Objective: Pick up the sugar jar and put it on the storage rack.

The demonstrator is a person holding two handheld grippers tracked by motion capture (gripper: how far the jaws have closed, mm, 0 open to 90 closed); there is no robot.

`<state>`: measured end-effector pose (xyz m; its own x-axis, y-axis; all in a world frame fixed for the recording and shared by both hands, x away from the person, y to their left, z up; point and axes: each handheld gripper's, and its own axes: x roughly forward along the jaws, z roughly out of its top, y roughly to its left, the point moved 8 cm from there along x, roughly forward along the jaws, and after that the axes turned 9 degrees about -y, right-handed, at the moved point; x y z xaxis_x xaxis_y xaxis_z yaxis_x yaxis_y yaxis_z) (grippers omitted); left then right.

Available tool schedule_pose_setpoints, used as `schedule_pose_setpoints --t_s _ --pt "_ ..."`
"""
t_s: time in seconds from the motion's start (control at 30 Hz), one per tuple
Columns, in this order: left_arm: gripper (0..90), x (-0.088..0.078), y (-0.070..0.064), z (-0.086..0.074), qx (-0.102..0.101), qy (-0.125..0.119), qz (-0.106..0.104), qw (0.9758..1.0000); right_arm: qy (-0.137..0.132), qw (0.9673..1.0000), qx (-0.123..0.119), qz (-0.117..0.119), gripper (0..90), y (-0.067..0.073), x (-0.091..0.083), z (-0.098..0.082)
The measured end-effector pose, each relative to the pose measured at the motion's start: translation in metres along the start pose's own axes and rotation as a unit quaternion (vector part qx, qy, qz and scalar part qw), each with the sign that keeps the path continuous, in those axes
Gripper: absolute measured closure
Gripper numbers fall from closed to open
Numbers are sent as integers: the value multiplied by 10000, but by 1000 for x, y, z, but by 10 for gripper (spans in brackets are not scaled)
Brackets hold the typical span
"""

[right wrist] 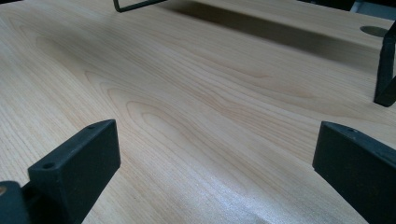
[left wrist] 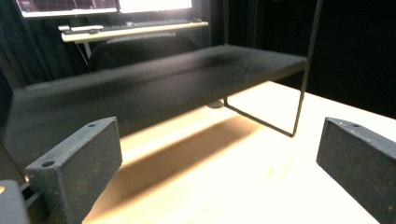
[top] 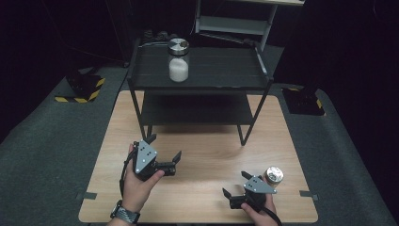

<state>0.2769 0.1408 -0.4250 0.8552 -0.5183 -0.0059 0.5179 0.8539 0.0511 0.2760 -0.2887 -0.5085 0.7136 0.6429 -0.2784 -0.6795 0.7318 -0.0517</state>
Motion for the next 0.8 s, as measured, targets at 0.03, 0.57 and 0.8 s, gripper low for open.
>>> schedule_pose_setpoints --t_s 0.03,0.57,0.8 --pt "6 -2 0 -4 9 40 -5 10000 -2 10000 0 1 6 0 0 0" --pt "6 -25 -13 -76 -135 712 12 9974 22 9999 -92 -96 6 4 0 0" --pt "6 -25 -15 -85 -6 1113 -20 9938 111 9997 -154 -145 6 7 1 2"
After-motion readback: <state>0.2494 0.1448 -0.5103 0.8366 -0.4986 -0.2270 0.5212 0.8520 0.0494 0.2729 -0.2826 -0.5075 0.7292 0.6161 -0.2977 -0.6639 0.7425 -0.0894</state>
